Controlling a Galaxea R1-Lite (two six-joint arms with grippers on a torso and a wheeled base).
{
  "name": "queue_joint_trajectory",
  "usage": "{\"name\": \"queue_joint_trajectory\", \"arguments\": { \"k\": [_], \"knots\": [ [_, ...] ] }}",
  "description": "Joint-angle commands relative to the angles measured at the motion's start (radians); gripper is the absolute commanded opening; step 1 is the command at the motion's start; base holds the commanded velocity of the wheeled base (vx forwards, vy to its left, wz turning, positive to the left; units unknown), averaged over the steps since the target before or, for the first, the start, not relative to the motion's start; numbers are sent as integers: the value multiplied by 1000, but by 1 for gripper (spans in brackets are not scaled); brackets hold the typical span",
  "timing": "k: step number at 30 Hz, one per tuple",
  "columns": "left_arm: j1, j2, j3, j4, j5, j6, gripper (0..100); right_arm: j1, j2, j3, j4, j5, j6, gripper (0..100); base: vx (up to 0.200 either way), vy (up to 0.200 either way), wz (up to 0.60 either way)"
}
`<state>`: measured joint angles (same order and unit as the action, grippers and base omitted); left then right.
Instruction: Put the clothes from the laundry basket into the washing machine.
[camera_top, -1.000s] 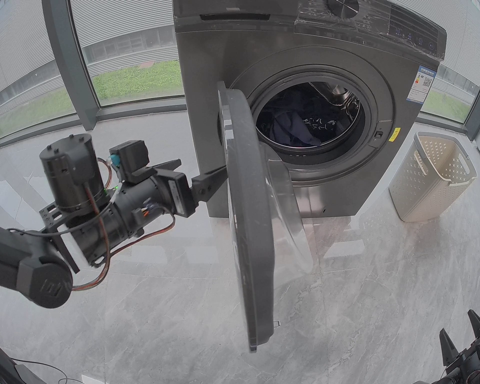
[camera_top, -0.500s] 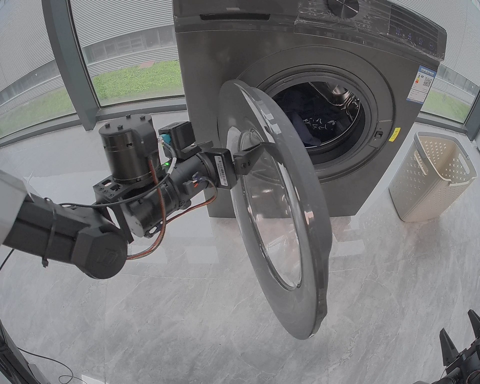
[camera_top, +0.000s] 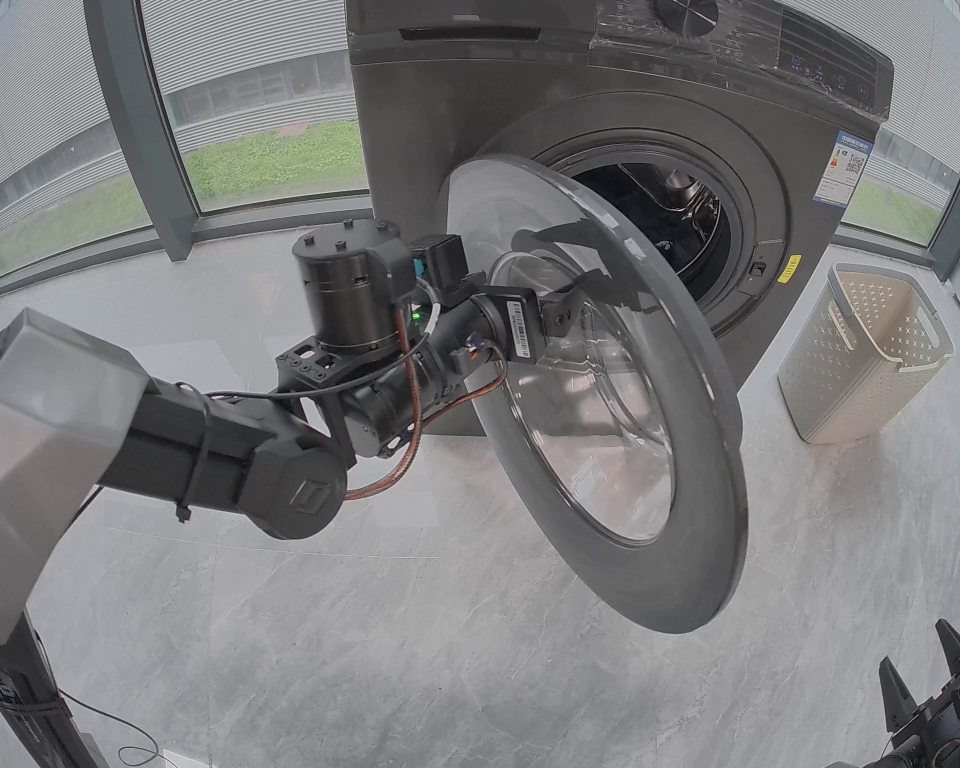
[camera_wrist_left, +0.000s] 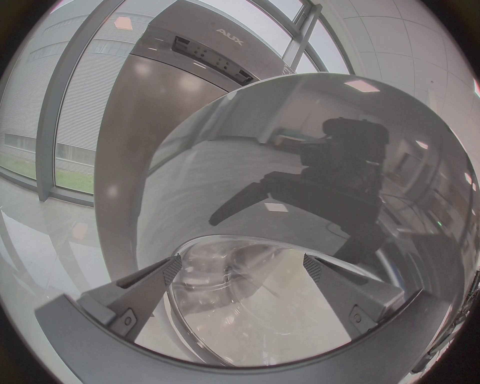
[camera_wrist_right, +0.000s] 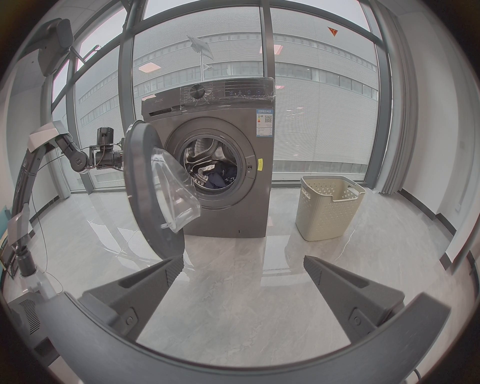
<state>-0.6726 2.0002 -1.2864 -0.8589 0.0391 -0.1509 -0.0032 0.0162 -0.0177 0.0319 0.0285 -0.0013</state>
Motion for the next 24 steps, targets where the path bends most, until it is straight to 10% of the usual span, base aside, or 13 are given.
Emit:
{"name": "queue_joint_trajectory", "arguments": {
  "k": [1,24],
  "knots": [
    [-10,60,-62,1,11,-1,100,0,-16,7,0,1,0,100,0,0,0],
    [-76,-126,41,18,-4,2,100,0,-16,7,0,1,0,100,0,0,0]
  ]
}}
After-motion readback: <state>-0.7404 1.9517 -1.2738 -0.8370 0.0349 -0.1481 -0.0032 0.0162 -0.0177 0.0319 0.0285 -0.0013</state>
